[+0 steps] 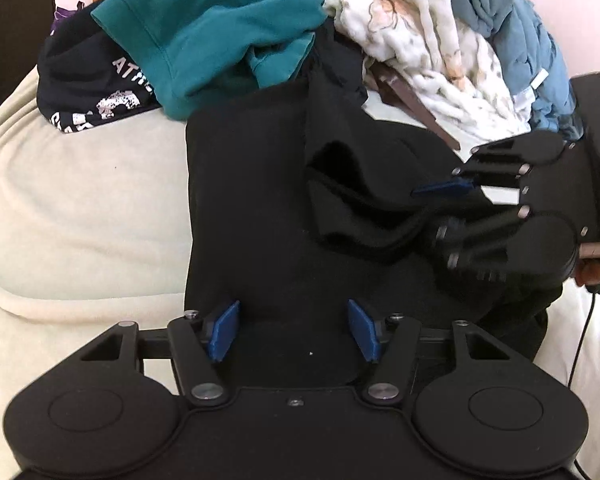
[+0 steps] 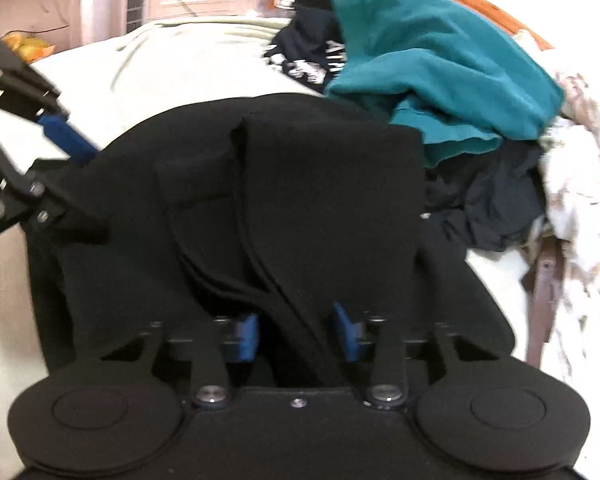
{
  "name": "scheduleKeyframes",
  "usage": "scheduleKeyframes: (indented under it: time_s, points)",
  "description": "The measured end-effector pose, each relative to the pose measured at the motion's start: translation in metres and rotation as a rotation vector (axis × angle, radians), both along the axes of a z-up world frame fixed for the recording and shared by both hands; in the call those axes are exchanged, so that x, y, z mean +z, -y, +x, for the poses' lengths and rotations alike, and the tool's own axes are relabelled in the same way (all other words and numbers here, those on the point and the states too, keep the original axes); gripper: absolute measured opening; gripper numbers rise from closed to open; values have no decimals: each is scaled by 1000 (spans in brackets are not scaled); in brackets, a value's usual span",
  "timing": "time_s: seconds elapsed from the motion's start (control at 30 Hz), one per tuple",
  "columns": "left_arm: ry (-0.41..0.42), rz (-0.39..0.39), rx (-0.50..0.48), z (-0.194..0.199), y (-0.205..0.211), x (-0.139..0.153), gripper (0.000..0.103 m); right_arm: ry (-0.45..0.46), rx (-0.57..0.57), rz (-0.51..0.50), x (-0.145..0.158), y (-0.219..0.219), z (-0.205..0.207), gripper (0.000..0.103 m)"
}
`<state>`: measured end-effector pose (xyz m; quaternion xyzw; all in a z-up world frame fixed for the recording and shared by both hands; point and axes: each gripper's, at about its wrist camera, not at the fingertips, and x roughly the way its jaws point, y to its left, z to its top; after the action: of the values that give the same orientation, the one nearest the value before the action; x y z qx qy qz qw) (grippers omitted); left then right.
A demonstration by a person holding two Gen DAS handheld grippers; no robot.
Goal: Fold clothes
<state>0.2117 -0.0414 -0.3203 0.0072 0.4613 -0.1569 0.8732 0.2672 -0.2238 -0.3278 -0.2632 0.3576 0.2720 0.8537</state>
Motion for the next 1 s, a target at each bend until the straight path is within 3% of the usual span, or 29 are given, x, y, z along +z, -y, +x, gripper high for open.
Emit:
scheduleKeyframes:
  time_s: [0.07,0.27,0.47,0.53,0.57,0.63,0.73,0.8,0.87,1.0]
  points:
    - [-10,-7,-1,2,-2,-1,63,0,-62,19,4,8,5,12]
    - [-33,-29,6,5,-6,-2,63,-70,-387,238,21,72,34,12]
    - [-56,-42,2,12,-9,2,63,-187,-654,467,6,144,61,16]
    - [-60,-49,6,15,-10,1,63,-185,-637,442,4,147,58,18]
    - [-55,-46,6,16,-10,3,63,-183,-628,429,4,149,57,26]
    - [-44,-43,7,17,-11,6,63,-160,-555,379,10,149,47,29]
    - [-9,-123,50,24,-23,21,61,-188,-476,371,20,151,39,34]
    - [7,-199,81,30,-30,28,61,-133,-373,338,31,140,32,57]
    - [17,-269,119,37,-36,34,62,-108,-268,300,33,123,28,73]
    - [-3,-249,133,49,-28,27,61,-107,-76,192,23,79,26,75]
